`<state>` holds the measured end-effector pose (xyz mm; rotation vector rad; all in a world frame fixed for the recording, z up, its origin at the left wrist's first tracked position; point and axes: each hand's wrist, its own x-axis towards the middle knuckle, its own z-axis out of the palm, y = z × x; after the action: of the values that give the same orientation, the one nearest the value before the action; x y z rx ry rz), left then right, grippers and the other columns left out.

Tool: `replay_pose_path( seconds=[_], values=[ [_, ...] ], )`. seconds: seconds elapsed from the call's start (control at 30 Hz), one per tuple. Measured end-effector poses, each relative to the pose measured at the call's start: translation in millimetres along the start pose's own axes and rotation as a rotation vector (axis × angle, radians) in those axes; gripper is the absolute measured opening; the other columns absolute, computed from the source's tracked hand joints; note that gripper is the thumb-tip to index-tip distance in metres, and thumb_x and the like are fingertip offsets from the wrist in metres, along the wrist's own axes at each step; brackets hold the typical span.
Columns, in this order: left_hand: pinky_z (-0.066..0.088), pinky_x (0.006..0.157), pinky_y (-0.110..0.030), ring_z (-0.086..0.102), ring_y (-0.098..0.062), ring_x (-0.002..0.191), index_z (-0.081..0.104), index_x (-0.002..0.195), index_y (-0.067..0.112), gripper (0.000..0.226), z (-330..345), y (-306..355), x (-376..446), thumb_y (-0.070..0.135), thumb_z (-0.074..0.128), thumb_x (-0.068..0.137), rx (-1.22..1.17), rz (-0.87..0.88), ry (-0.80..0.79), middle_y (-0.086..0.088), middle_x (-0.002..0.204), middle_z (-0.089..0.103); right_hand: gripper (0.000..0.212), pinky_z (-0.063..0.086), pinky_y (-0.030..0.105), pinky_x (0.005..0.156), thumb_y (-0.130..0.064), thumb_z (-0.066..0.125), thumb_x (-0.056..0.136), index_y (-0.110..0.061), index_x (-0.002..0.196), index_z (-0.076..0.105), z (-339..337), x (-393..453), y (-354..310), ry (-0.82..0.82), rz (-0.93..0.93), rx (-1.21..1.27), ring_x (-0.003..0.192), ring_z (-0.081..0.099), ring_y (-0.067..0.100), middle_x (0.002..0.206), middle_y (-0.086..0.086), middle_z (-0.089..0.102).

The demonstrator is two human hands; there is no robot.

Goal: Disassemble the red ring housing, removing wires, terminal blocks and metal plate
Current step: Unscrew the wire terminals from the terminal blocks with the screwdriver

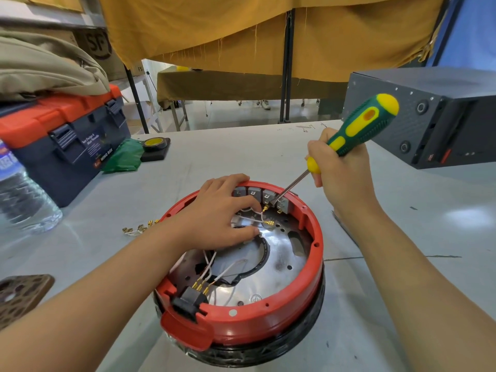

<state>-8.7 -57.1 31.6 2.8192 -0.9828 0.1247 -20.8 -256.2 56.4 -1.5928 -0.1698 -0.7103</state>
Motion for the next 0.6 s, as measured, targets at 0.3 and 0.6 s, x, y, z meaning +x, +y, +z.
replay_pose_path(
  seconds=[0.3, 0.6],
  values=[
    [0.010, 0.114, -0.031, 0.016, -0.018, 0.140, 0.054, 0.121, 0.042, 0.037, 0, 1, 0, 0.050, 0.056, 0.086, 0.015, -0.001, 0.009, 0.003, 0.154, 0.015, 0.024, 0.034, 0.014, 0.042, -0.016, 0.053, 0.073, -0.019, 0.054, 0.037, 3, 6, 2, 0.062, 0.041, 0.015, 0.043, 0.037, 0.007, 0.041, -0.014, 0.036],
    [0.011, 0.115, -0.034, 0.016, -0.019, 0.140, 0.055, 0.117, 0.041, 0.033, 0, 0, -2, 0.050, 0.056, 0.085, -0.007, 0.013, 0.012, 0.003, 0.154, 0.017, 0.021, 0.036, 0.021, 0.042, -0.023, 0.056, 0.070, -0.017, 0.053, 0.043, 13, 4, -3, 0.068, 0.054, -0.013, 0.040, 0.041, 0.009, 0.043, -0.007, 0.043]
  ],
)
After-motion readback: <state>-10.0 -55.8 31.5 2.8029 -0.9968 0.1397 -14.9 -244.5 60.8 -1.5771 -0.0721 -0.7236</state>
